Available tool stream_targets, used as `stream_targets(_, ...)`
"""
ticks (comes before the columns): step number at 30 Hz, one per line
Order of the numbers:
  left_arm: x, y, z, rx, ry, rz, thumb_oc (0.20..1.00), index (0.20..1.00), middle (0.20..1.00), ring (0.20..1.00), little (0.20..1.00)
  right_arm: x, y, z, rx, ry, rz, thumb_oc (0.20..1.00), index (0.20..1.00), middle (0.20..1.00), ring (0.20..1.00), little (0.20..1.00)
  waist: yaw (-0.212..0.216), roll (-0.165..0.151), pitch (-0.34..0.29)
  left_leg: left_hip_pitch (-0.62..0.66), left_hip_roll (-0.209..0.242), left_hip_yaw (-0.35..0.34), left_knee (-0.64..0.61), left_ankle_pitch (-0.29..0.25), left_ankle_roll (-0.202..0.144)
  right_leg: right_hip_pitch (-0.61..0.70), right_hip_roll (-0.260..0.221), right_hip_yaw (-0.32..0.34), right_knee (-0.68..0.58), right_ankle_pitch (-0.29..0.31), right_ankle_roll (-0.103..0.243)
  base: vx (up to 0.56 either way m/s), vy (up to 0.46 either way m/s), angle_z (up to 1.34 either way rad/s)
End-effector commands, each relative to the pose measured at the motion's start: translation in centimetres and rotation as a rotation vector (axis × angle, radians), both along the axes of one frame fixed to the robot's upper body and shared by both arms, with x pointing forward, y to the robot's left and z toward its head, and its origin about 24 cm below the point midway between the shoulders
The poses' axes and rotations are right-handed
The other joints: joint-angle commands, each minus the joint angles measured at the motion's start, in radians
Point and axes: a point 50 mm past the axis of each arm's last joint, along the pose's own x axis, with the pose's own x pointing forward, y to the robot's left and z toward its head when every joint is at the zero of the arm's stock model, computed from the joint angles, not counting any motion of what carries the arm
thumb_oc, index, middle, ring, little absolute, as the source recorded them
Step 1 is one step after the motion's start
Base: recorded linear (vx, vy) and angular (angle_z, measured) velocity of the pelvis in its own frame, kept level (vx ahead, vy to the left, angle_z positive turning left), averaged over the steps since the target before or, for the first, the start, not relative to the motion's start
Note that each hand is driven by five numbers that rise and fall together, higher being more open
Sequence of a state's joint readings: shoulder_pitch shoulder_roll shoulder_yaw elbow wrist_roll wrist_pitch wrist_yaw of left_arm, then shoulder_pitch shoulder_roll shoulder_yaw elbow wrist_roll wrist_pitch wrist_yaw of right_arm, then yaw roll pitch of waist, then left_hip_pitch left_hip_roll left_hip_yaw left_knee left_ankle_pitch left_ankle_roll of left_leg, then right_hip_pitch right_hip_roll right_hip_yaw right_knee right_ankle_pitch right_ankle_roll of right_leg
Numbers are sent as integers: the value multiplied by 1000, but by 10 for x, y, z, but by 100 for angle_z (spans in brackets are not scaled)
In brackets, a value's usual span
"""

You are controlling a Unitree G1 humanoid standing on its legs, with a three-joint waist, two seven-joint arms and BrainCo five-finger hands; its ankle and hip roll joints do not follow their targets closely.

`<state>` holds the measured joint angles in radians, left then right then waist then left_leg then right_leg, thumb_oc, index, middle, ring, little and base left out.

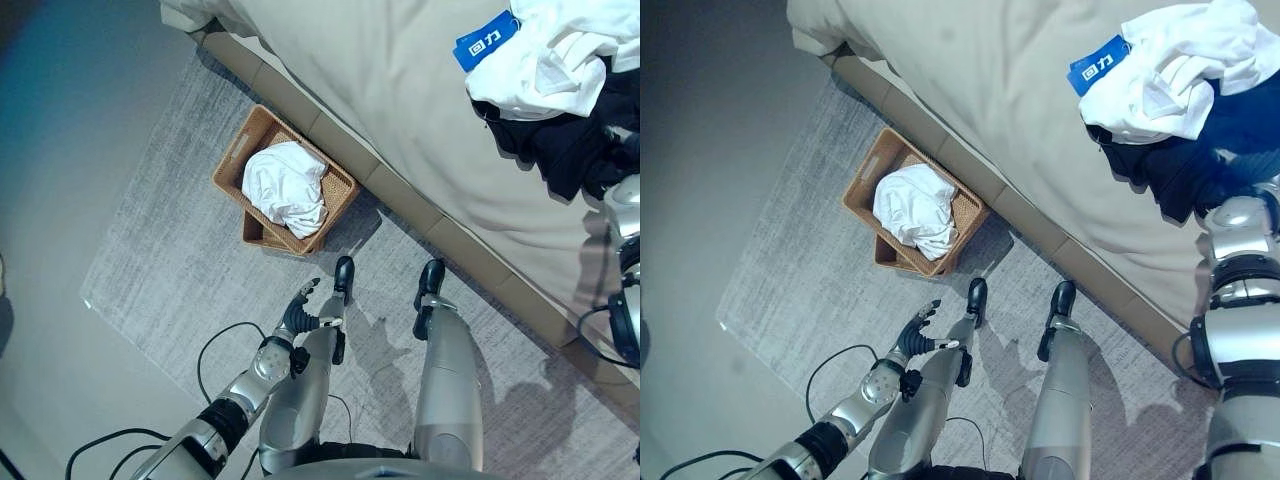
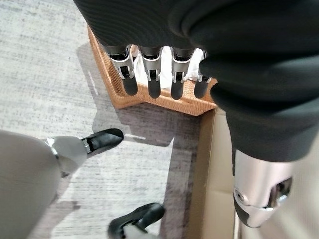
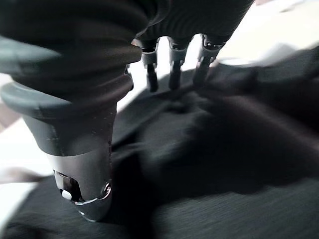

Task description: Pick up clothes into the bucket

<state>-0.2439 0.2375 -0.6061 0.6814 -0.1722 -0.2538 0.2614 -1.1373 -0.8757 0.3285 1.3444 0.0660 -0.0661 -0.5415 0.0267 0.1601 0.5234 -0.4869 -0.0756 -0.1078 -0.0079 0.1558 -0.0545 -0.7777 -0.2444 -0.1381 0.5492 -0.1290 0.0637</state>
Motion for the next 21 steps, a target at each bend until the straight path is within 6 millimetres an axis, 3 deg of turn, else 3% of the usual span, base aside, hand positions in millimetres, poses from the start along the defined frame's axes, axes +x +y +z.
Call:
stream_targets(1, 2, -10, 2, -88, 11, 49, 1000, 1000, 1000, 1000, 1000, -17, -19, 45, -148, 9, -64, 1000, 1000, 1000, 1000, 1000, -32, 71, -3, -54, 51, -1, 27, 9, -35, 29, 28, 24, 1, -3, 38, 0, -72, -9)
stream_targets(6, 2, 1, -3, -110, 41, 138, 1000, 1000, 1000, 1000, 1000, -13, -18, 44, -171, 137, -66, 1000, 1000, 1000, 1000, 1000, -32, 80, -3, -104, 49, 16, 38, 10, -33, -47, 38, 47, 33, 1, 32, -8, -40, -15)
stream_targets(10, 3, -4, -2, -126, 41, 134, 1000, 1000, 1000, 1000, 1000, -9, -14, 50, -177, 134, -48, 1000, 1000, 1000, 1000, 1000, -28, 89, -3, -135, 41, 20, 48, 9, -29, -90, 34, 61, 48, 3, 30, -7, -13, 1)
stream_targets(11, 4, -5, 0, -126, 32, 126, 1000, 1000, 1000, 1000, 1000, -6, -10, 51, -197, 138, -30, 937, 937, 937, 937, 937, -27, 90, -3, -141, 40, 22, 48, 10, -28, -96, 34, 63, 49, 4, 31, -13, -2, 5)
stream_targets(12, 4, -5, 0, -126, 32, 126, 1000, 1000, 1000, 1000, 1000, -6, -10, 51, -197, 138, -30, 937, 937, 937, 937, 937, -27, 90, -3, -141, 40, 22, 49, 10, -28, -97, 34, 63, 49, 4, 31, 0, 0, 0)
stream_targets(13, 5, -7, 3, -137, 23, 119, 1000, 1000, 1000, 1000, 1000, -1, -2, 55, -206, 107, 26, 376, 376, 376, 376, 376, -28, 91, -3, -150, 38, 23, 50, 11, -27, -108, 35, 67, 48, 6, 31, 0, 0, 0)
stream_targets(14, 5, -7, 3, -137, 23, 119, 1000, 1000, 1000, 1000, 1000, -1, -2, 55, -206, 107, 26, 272, 272, 272, 272, 272, -27, 90, -3, -150, 38, 23, 50, 11, -27, -108, 35, 67, 48, 6, 31, -24, -22, -4)
stream_targets(15, 6, -9, 4, -138, 16, 105, 1000, 1000, 1000, 1000, 1000, 7, 13, 62, -230, 55, 110, 200, 200, 200, 200, 200, -31, 85, -3, -158, 37, 24, 51, 14, -27, -117, 36, 70, 47, 10, 32, 0, 0, 0)
stream_targets(17, 7, -10, 5, -137, 11, 102, 1000, 1000, 1000, 1000, 1000, 11, 20, 66, -235, 19, 149, 200, 200, 200, 200, 200, -31, 83, -3, -158, 37, 24, 51, 14, -27, -117, 36, 70, 44, 12, 32, 0, 0, 0)
stream_targets(18, 8, -10, 6, -128, 1, 96, 1000, 1000, 1000, 1000, 1000, 20, 43, 73, -243, -63, 254, 200, 200, 200, 200, 200, -35, 76, -3, -157, 39, 29, 52, 14, -28, -113, 39, 70, 34, 18, 33, 0, 0, 0)
stream_targets(19, 8, -10, 6, -128, 1, 96, 1000, 1000, 1000, 1000, 1000, 20, 42, 73, -242, -63, 254, 200, 200, 200, 200, 200, -35, 76, -3, -156, 39, 29, 52, 14, -28, -112, 39, 70, 33, 18, 33, -29, 4, -4)
stream_targets(20, 9, -9, 5, -121, 0, 101, 1000, 1000, 1000, 1000, 1000, 26, 68, 83, -264, -160, 367, 200, 200, 200, 200, 200, -43, 61, -3, -153, 41, 30, 54, 14, -31, -101, 46, 72, 19, 23, 32, -19, -4, -4)
stream_targets(21, 9, -9, 5, -121, 0, 101, 1000, 1000, 1000, 1000, 1000, 26, 68, 82, -264, -160, 367, 200, 200, 200, 200, 200, -43, 61, -3, -153, 41, 30, 54, 14, -31, -101, 46, 72, 19, 23, 32, -44, -12, -5)
